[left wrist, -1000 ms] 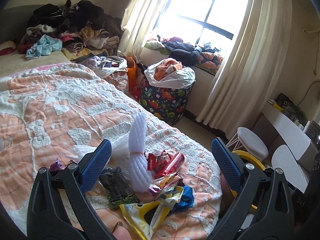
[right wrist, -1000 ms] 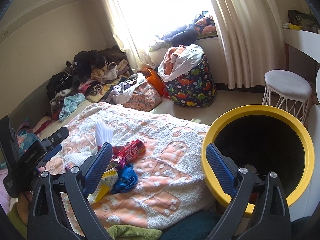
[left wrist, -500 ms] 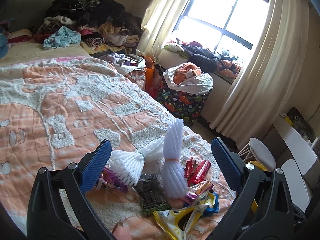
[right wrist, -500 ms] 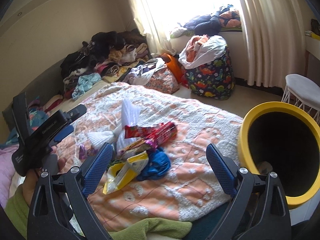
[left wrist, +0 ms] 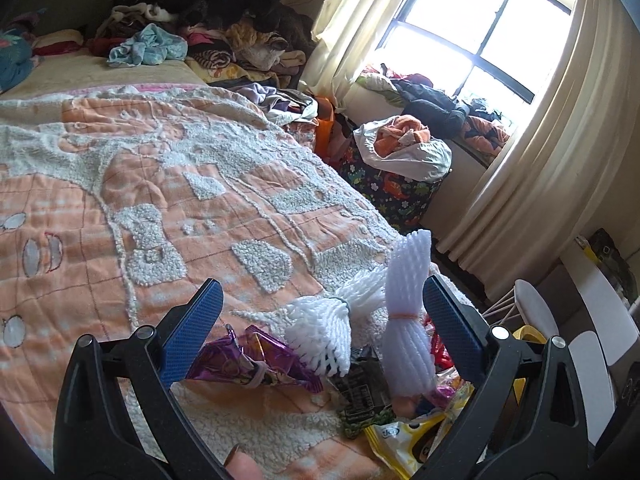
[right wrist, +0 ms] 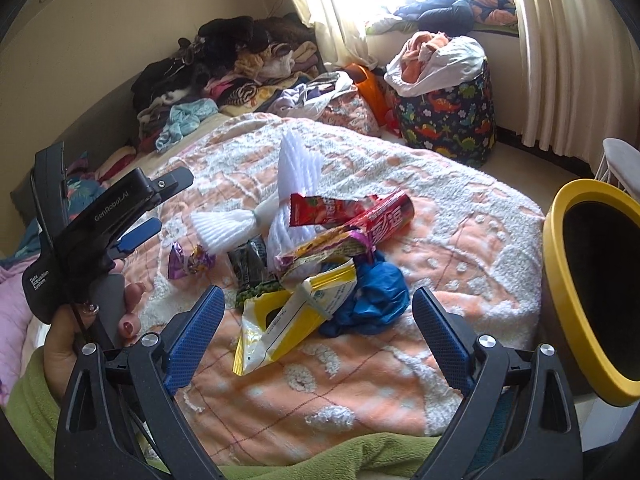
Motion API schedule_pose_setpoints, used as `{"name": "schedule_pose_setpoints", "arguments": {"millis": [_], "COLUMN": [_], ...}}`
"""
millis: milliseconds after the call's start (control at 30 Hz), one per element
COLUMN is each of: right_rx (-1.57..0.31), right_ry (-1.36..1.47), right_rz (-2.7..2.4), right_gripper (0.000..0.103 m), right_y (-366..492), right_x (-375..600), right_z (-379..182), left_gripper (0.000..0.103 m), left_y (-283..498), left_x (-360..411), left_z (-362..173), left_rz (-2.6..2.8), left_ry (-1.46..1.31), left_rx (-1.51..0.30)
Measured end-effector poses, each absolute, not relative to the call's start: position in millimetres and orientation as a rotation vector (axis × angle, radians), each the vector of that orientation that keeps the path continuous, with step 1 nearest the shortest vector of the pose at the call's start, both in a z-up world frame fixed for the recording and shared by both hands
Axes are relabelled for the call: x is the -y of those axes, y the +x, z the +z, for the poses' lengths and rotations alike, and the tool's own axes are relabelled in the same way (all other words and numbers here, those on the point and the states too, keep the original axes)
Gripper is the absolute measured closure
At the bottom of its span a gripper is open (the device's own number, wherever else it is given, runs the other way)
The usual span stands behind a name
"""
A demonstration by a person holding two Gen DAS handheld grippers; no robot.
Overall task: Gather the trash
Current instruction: 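Move both tools back over the trash on the bed, then grasp the white foam mesh net with the left tool while the right tool approaches the yellow wrapper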
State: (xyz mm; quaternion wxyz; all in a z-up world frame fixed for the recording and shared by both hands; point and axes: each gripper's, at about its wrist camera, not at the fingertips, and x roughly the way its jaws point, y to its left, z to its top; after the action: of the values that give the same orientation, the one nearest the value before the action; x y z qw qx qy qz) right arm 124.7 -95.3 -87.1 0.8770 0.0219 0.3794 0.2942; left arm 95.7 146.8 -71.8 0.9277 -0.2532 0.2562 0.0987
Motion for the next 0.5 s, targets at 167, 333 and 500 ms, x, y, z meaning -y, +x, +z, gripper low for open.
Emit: {"name": "schedule_pose_setpoints", "arguments": {"millis": [167,333,500], "right_rx": [-0.809,-0.855,-0.953], "right_ry": [0.028,0.031,0.090], "right_rz": [0.608,0.581,0.589], "right_gripper": [0.011,0.021,0.028], "right_y": [129,140,154], "right_x": [83,75,70], "right_z": [-95,-106,-121], "left_gripper": [0.016,0.036,0.041], "left_y": [99,105,110], "left_x": [-153,-152,-154], "left_z": [-82,-92,-96], "left_rz": [0.184,0.149,0.130], "left_ry": [-0.535,-0.552,-0.573], "left_rx": [-0.554,-0.586,-0.596]}}
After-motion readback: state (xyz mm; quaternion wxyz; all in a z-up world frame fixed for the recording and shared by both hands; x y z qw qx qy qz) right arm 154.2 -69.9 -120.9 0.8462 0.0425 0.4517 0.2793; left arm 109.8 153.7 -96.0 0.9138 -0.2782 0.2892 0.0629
